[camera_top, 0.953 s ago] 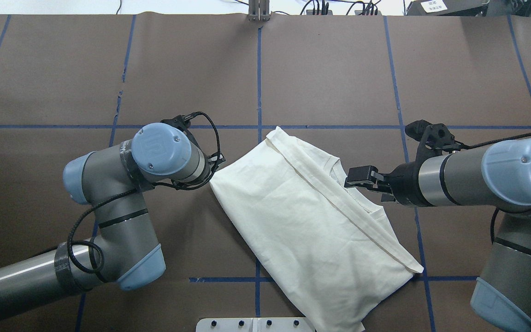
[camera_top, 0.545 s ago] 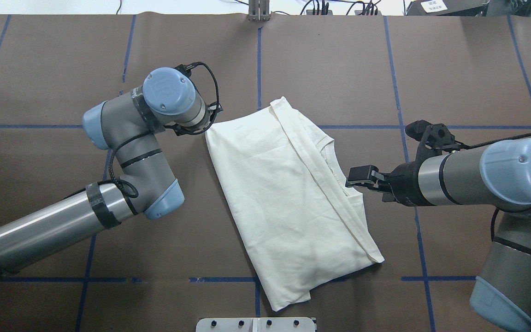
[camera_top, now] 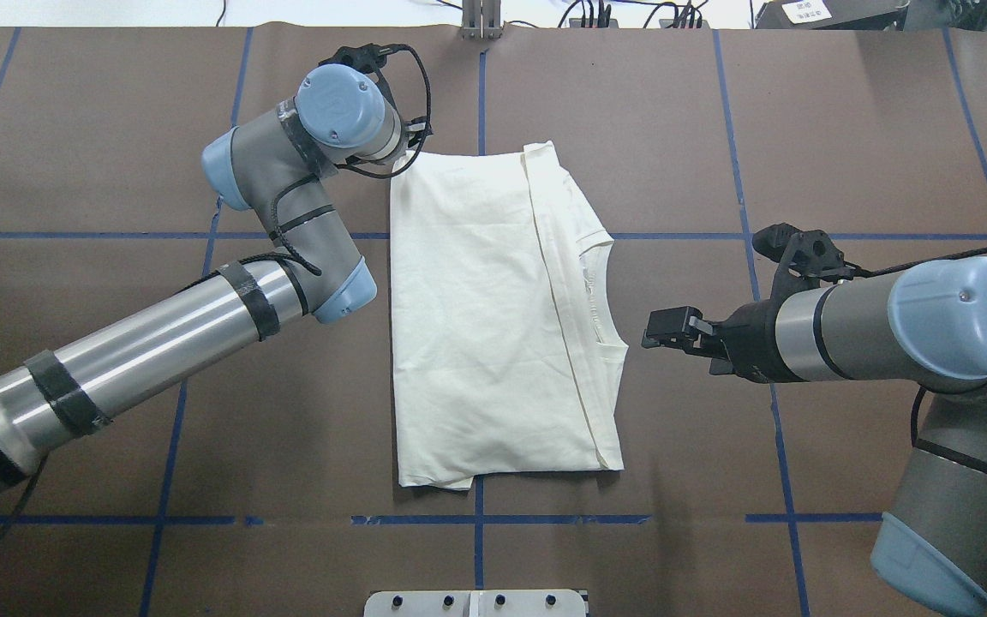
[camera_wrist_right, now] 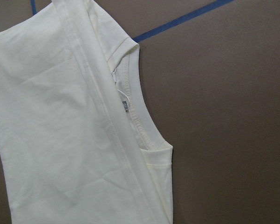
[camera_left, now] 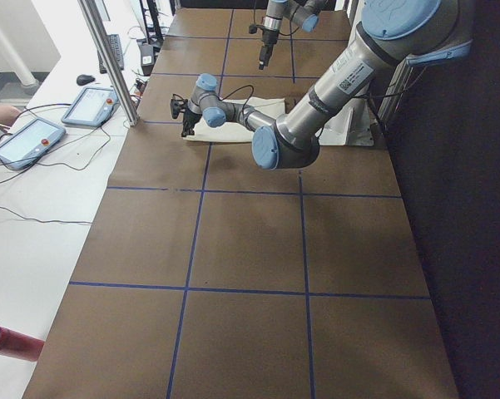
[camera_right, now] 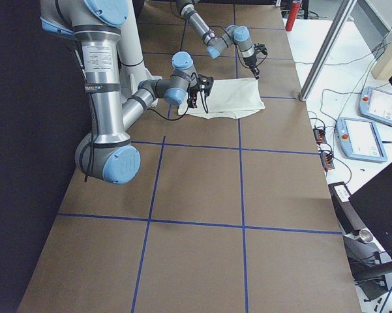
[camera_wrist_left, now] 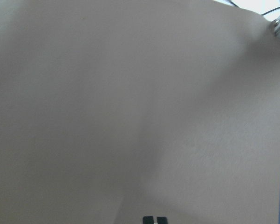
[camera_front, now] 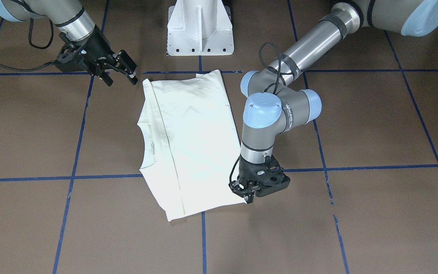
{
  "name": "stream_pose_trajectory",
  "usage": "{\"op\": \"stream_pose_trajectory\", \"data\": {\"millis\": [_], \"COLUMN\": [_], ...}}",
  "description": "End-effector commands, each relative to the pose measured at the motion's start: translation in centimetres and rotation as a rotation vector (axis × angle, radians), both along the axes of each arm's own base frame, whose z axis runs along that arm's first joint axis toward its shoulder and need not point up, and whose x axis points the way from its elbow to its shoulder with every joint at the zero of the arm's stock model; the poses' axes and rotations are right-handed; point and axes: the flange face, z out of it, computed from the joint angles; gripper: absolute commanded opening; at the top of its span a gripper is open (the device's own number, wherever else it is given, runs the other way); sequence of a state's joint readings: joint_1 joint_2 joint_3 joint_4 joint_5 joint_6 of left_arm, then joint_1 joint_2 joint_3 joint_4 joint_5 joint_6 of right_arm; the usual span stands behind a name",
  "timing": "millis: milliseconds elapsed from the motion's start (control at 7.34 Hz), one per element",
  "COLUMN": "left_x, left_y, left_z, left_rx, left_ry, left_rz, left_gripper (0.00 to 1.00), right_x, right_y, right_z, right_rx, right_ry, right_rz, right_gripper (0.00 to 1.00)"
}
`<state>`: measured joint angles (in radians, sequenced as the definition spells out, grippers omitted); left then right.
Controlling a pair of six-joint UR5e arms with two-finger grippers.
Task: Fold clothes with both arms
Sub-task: 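Rotate the bundle upright with the left gripper while the right gripper holds, then release the bundle and move the right gripper to its side edge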
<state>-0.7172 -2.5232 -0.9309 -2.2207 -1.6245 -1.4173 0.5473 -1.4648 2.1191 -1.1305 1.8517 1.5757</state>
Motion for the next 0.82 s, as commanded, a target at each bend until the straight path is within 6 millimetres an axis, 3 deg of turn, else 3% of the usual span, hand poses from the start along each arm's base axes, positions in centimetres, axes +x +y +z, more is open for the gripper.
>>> {"op": "stream_pose_trajectory", "data": {"millis": [0,136,272,408,681], "left_x": [1.1,1.0,0.8,-0.6,-1.2], "left_y": [-1.1,-1.2,-1.2,-2.4,-2.3], "left_z": [-0.4,-0.1,0.0,-0.2,0.2], "left_rx": [0.055,0.116,0.158,0.161,0.119], "left_ry": [0.013,-0.04,-0.075,-0.074,-0.061], "left_rz": [0.001,0.051,0.086,0.076,0.125], "left_gripper": [0.0,0.99,1.0,1.0,1.0], "right_x": [-0.1,-0.2,-0.6,-0.8,-2.6], "right_y": [0.0,0.1,0.2,0.3,-0.9], "right_z": [0.0,-0.1,0.5,0.6,-0.6], "right_rx": [-0.001,0.003,-0.007,-0.007,0.086], "right_ry": [-0.001,0.0,0.018,0.021,0.119], "right_rz": [0.0,-0.007,-0.012,-0.017,-0.096], "right_gripper": [1.0,1.0,1.0,1.0,1.0]}}
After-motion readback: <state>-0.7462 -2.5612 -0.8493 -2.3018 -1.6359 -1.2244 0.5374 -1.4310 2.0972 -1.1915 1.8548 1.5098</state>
